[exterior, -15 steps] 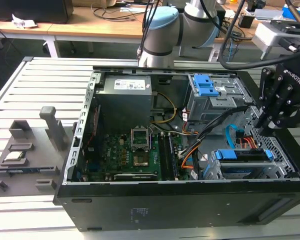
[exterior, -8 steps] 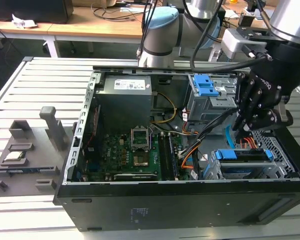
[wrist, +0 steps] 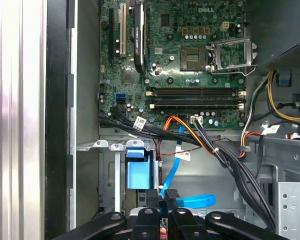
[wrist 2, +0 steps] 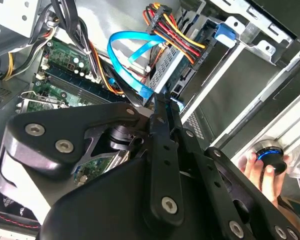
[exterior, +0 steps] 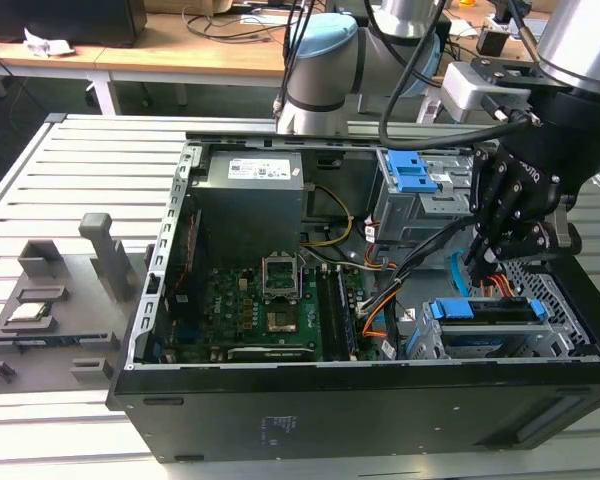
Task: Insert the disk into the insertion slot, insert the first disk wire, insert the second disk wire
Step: 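Insert the second disk wire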
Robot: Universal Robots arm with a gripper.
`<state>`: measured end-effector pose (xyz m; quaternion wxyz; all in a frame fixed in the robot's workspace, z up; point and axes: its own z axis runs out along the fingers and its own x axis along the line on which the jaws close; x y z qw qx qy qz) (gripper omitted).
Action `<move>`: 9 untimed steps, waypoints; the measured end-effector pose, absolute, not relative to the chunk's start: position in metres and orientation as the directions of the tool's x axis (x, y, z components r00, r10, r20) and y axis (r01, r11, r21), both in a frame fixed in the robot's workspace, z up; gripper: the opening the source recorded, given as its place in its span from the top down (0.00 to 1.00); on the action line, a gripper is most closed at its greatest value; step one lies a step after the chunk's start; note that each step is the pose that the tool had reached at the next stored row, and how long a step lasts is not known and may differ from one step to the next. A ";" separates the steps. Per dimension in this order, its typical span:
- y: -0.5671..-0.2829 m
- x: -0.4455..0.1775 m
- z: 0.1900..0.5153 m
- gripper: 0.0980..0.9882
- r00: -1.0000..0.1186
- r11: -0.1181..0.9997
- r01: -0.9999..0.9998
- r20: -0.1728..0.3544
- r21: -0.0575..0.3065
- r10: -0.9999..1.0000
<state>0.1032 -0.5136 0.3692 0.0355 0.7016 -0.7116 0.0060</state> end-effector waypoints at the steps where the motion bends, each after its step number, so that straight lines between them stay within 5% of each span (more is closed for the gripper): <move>1: -0.514 0.103 0.369 0.93 -0.013 0.015 -0.999 0.059 0.041 -0.998; 9: -0.525 0.108 0.360 0.93 -0.013 0.015 -0.999 0.059 0.041 -0.998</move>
